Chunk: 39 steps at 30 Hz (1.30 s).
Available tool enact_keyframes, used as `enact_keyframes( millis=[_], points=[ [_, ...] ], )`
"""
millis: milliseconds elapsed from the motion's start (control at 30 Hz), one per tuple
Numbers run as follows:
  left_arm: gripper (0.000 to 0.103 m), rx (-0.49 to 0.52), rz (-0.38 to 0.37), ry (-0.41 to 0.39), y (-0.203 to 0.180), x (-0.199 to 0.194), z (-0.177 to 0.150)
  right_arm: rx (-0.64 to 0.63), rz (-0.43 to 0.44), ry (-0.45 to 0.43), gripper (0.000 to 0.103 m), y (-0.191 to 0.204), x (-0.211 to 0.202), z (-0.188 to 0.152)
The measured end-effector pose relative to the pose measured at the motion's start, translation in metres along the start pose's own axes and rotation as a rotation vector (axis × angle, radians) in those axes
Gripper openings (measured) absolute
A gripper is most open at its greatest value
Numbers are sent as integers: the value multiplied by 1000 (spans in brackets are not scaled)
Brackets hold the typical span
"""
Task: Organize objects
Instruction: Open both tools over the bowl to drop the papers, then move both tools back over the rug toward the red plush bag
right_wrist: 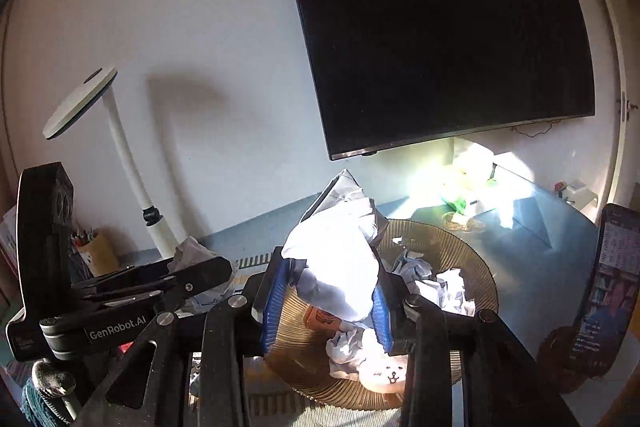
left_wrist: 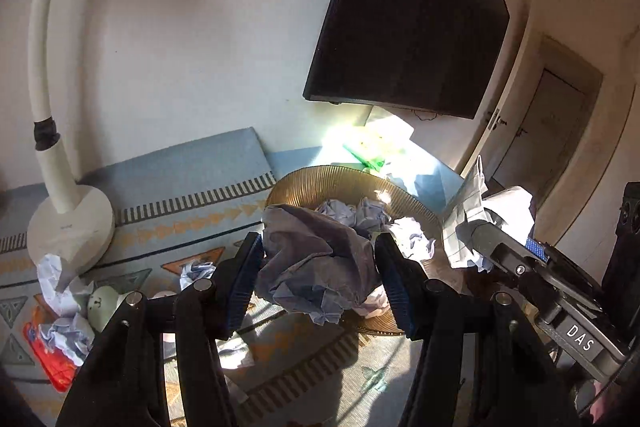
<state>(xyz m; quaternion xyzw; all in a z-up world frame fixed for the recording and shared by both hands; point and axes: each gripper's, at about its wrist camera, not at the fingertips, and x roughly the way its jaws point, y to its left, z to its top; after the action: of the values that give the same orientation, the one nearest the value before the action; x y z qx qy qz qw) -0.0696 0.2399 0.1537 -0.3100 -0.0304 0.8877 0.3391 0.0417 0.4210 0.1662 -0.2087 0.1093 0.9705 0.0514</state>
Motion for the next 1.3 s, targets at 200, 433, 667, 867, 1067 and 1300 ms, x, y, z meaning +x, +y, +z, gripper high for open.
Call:
enact_keyframes(
  millis=[200,433,667,867,1067,1300],
  points=[
    [85,-13,-3,41,0,56,14,116,20,81,56,-39,38,16],
    [85,-76,-14,38,16,17,-2,130,64,96,57,-38,13,-9],
    [94,-78,128,-124,30,-107,-43,36,210,91,77,35,-24,-37],
    [103,-183,475,-165,80,-160,-122,-80,173,174,94,109,1,-111],
    [102,-230,542,-76,131,-139,-166,-153,158,249,89,137,36,-157],
    [101,-352,478,-26,149,-133,-173,-178,131,326,86,141,52,-162]
  ],
)
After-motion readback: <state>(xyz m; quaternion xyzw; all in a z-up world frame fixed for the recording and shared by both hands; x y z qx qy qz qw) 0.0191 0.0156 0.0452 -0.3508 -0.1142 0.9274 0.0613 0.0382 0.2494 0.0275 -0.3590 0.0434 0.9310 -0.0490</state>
